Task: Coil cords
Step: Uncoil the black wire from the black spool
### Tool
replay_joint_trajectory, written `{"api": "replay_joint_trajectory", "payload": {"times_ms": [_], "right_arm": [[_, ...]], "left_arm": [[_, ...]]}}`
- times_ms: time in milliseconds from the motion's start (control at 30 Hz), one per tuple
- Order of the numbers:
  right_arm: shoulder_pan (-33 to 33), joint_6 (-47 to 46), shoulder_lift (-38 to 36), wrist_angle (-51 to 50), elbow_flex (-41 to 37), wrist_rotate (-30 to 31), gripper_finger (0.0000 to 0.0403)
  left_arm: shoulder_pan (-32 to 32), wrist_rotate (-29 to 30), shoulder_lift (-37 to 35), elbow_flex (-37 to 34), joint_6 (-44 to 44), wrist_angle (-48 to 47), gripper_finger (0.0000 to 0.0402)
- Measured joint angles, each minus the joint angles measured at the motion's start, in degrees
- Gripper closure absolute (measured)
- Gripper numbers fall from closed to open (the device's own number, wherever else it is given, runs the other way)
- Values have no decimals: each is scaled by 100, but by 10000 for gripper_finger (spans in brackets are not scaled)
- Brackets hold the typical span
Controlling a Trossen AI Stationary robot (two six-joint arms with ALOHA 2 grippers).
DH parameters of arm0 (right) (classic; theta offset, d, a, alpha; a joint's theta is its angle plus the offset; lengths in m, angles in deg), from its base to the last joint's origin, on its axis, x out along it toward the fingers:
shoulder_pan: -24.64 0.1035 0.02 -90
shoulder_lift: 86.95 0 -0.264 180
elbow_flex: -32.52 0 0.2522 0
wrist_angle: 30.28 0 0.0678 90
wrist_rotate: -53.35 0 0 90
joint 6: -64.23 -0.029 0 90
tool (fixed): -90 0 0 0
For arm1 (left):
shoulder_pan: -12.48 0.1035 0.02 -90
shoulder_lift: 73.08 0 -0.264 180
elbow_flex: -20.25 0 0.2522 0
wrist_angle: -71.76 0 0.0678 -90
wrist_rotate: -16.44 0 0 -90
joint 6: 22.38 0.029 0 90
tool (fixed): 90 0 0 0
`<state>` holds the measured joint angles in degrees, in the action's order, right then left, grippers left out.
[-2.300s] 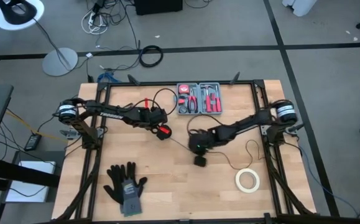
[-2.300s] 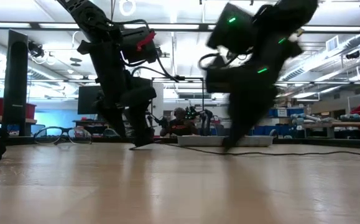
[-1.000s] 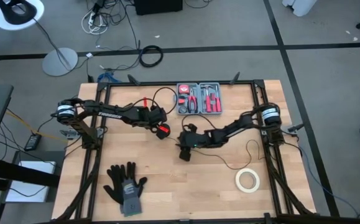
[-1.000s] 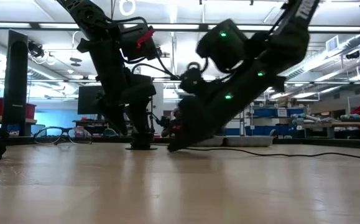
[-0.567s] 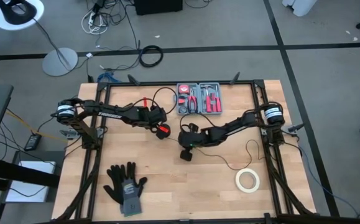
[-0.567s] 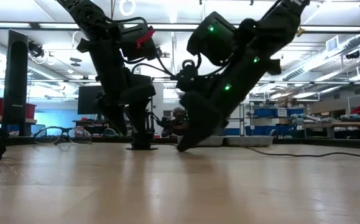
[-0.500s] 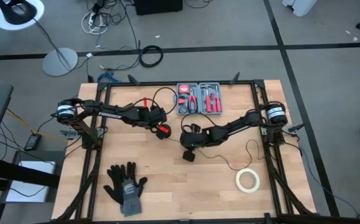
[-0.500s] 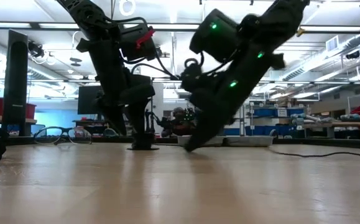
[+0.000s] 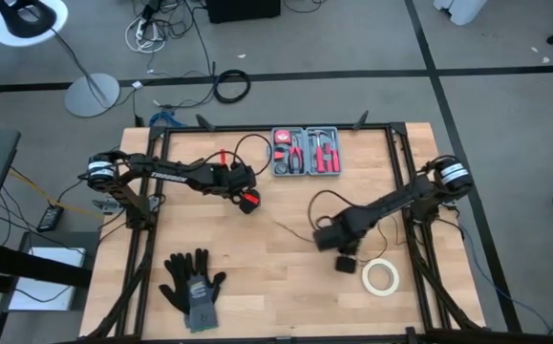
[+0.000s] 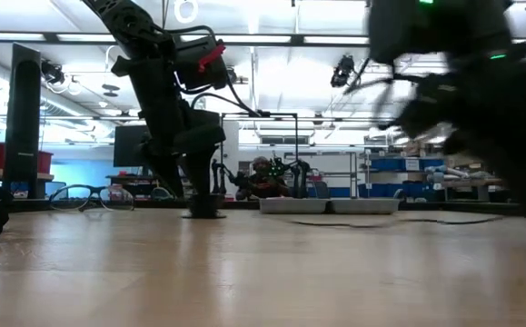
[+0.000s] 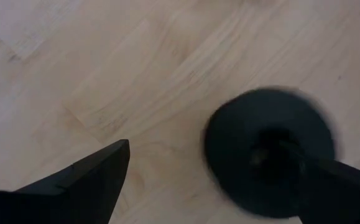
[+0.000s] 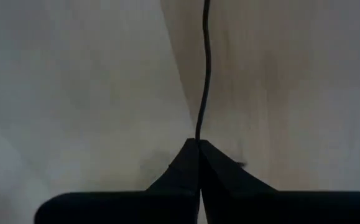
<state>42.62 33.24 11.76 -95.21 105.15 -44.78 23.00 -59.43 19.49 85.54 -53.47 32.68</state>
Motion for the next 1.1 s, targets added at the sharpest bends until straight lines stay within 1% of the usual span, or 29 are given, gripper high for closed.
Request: {"api": "replay_joint_trajectory", "payload": {"times_ms": [100, 200, 267, 367, 533, 633, 700, 800, 900, 967, 1000, 1100], "right_arm": [[333, -411, -56, -1181, -5, -404, 401], [631, -728, -93, -1917, -4, -623, 401], [795, -934, -93, -2045, -4, -489, 395], [980, -1004, -93, -1824, -2, -236, 378], [1004, -1226, -121, -852, 5, 242, 340], [870, -1071, -256, -155, 7, 510, 315], [746, -877, -383, 221, 7, 845, 299], [535, -384, -520, 820, 13, 1479, 276], [279, 359, -533, 1464, 13, 2256, 258], [66, 856, -478, 2067, 11, 2636, 248], [-66, 1078, -421, 2517, -9, 2708, 245], [-463, 1599, -175, 4018, -139, 2640, 236]], "left_arm": [[1, 13, 0, 0, 0, 4, 9], [-1, 15, 0, 0, 0, 12, 9], [-1, 15, 0, 0, 0, 7, 9], [0, 13, 0, 0, -38, 12, 9], [0, 12, 0, 0, -44, 11, 9], [-1, 9, 0, 0, -44, 10, 9], [-1, 0, 0, 0, -44, 8, 9], [0, -4, 0, 0, -46, 10, 9], [1, -3, 0, 0, -46, 10, 9], [1, -4, 0, 0, -46, 10, 9], [-1, -4, 0, 0, -47, 9, 9], [1, -5, 0, 0, -64, 12, 9]]}}
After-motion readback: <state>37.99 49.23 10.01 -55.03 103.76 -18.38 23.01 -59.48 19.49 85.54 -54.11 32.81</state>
